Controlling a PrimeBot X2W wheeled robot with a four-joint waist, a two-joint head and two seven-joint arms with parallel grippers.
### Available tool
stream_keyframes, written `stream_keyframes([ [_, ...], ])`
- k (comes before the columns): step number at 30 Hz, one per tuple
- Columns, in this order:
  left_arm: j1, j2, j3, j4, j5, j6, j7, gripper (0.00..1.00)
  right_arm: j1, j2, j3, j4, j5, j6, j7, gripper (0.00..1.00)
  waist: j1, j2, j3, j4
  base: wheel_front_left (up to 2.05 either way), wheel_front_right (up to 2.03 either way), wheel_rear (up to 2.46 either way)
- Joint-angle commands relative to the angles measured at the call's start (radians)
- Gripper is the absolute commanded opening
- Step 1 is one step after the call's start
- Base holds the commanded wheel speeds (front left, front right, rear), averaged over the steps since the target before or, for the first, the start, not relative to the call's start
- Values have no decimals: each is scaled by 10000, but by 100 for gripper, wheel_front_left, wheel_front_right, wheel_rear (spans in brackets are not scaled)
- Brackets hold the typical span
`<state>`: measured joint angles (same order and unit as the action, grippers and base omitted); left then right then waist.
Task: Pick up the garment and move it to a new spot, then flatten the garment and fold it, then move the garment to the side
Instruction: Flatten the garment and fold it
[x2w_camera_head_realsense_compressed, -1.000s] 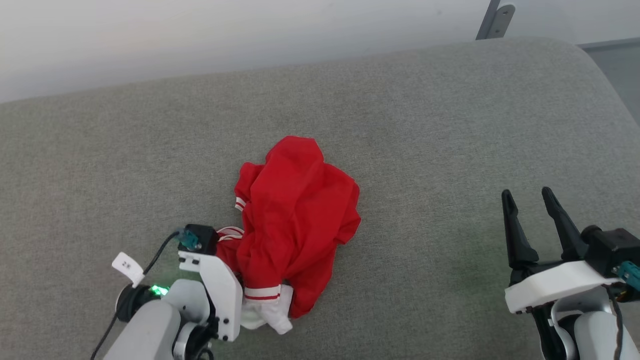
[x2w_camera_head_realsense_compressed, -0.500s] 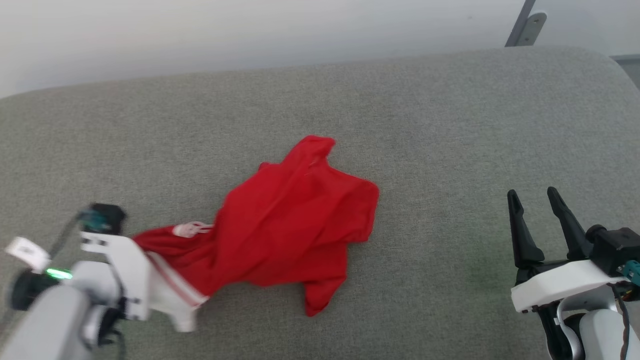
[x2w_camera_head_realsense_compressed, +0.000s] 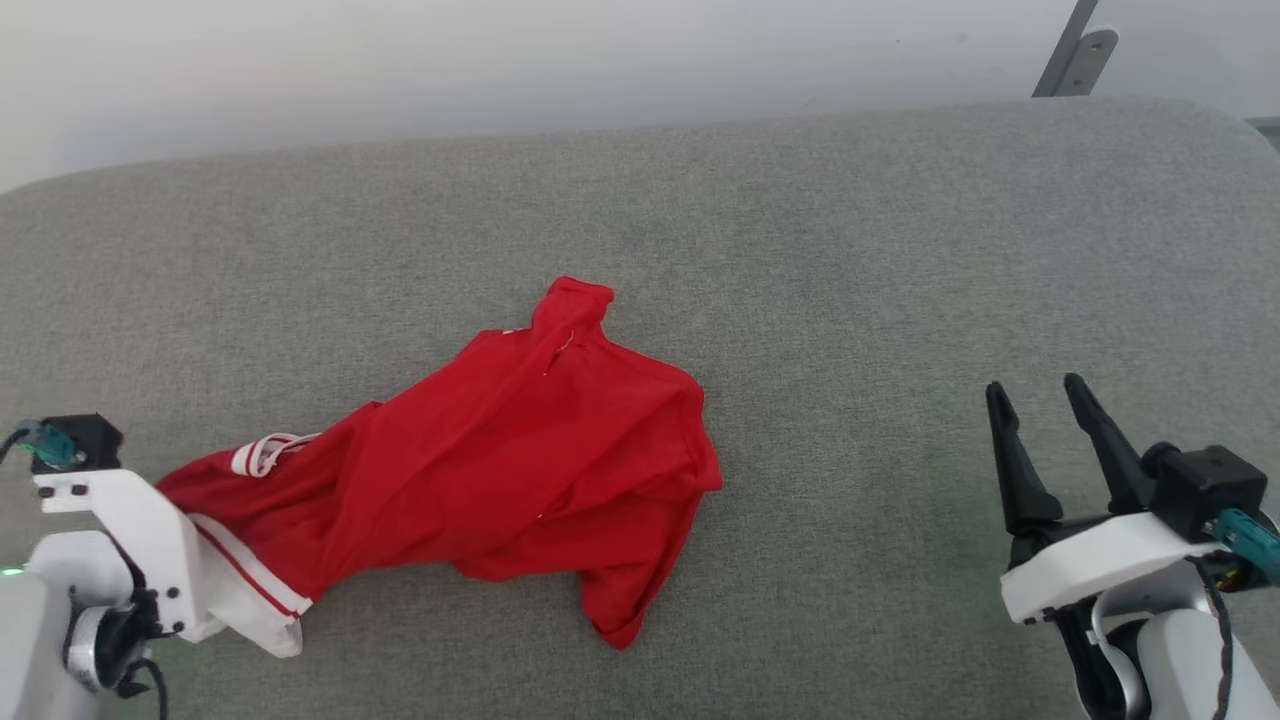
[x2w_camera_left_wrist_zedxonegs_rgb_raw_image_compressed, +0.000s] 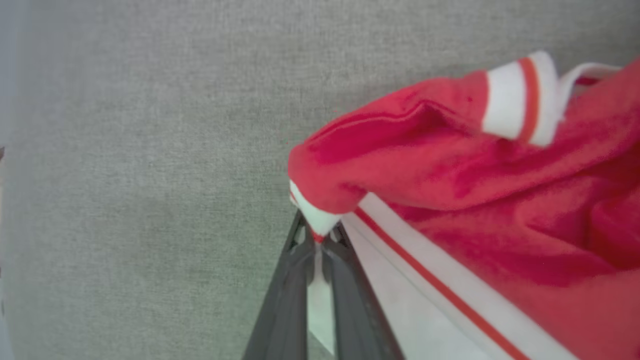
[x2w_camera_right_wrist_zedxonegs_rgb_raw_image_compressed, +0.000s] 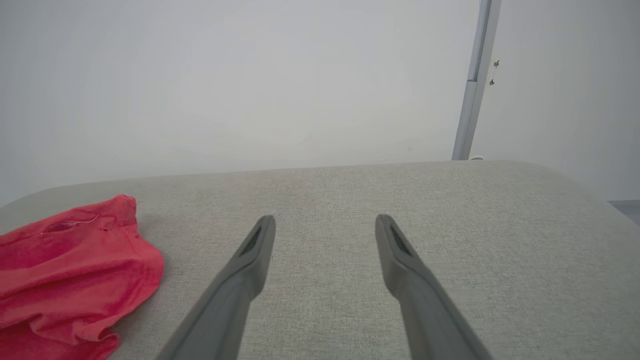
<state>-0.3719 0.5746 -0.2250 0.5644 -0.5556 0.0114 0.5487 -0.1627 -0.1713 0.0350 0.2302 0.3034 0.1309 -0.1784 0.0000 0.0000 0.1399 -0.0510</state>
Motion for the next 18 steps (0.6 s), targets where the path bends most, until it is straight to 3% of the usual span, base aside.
stream_keyframes([
  [1, -256, -92, 47, 203, -116, -130, -172, 25, -150, -18, 95, 30, 42, -3, 40, 100, 0, 0, 9, 25, 0, 0, 0],
  [2, -316, -176, 34, 350, -181, -213, -250, 51, -189, -10, 152, 52, 70, -3, 78, 100, 0, 0, 17, 50, 0, 0, 0],
  [3, -387, -277, 25, 470, -262, -308, -322, 89, -220, -8, 231, 80, 112, -3, 120, 100, 0, 0, 25, 91, 0, 0, 0],
  [4, -447, -351, 40, 538, -347, -397, -407, 100, -269, -31, 315, 97, 140, -3, 181, 100, 0, 0, 30, 141, 0, 0, 0],
  [12, -663, -585, 157, -391, -261, -734, -2001, 100, -896, -394, 1237, 253, 267, -3, 883, 100, 0, 0, 109, 775, 0, 0, 0],
  [18, -189, -830, 253, -1673, 29, -556, -3801, 100, -1534, -637, 2044, 518, 511, -3, 1647, 100, 0, 0, 196, 1352, 0, 0, 0],
])
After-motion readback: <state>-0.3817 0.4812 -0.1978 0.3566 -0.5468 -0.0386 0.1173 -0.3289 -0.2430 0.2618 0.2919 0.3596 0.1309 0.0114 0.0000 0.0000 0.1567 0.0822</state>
